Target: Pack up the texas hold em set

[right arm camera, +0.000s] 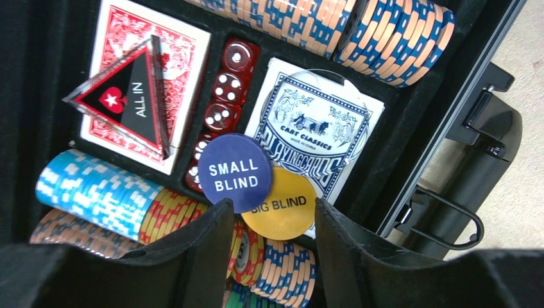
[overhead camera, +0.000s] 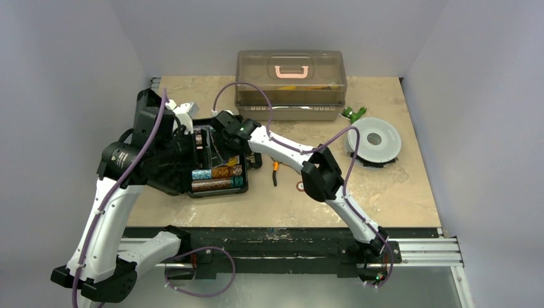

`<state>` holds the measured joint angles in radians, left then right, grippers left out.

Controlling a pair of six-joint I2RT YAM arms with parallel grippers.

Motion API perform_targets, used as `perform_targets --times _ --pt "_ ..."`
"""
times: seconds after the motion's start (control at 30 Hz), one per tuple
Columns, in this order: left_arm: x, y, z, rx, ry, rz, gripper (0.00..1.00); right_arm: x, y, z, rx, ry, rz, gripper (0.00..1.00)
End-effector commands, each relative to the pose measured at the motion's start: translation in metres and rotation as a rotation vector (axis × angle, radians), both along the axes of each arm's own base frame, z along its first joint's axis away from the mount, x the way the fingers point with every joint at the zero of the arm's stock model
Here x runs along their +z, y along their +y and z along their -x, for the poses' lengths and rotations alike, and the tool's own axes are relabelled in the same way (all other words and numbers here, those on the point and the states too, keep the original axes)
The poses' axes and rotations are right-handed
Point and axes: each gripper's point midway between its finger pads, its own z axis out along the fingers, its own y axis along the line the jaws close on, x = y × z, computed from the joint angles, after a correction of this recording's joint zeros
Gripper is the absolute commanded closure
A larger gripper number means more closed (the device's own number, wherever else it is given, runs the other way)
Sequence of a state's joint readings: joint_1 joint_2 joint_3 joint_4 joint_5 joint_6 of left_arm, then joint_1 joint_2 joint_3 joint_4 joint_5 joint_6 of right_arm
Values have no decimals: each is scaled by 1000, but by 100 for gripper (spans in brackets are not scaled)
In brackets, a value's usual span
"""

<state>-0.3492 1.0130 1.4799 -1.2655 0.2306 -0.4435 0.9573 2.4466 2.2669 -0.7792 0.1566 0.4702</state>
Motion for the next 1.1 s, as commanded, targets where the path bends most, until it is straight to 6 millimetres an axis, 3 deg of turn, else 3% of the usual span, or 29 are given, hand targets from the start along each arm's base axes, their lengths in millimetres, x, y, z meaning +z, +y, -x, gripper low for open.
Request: perform_targets --times 0.0,0.13,0.27,0.43,0.57,0.7,0.8,0.93,1.07 --pt "-9 1 -5 37 15 -4 27 90 2 -2 18 -63 -148 51" --pt "-18 -1 -15 111 52 29 30 118 -31 4 -35 -24 -185 51" --pt "-36 -10 -29 165 127 79 30 127 -95 11 -120 24 -191 51" --pt "-71 -21 -59 174 218 84 30 128 -186 32 -205 72 -167 50" --pt "-102 -23 -94 129 264 -9 28 109 -241 63 -242 107 -113 48" --pt "-128 -24 -130 58 303 -93 27 105 -271 89 -260 103 -86 42" --pt "-150 -18 -151 26 352 -157 26 110 -286 95 -290 75 -88 36" --pt "-176 -10 -171 22 409 -154 25 116 -310 89 -318 55 -50 30" --pt "-193 -5 -178 28 463 -143 24 124 -335 76 -379 32 -45 27"
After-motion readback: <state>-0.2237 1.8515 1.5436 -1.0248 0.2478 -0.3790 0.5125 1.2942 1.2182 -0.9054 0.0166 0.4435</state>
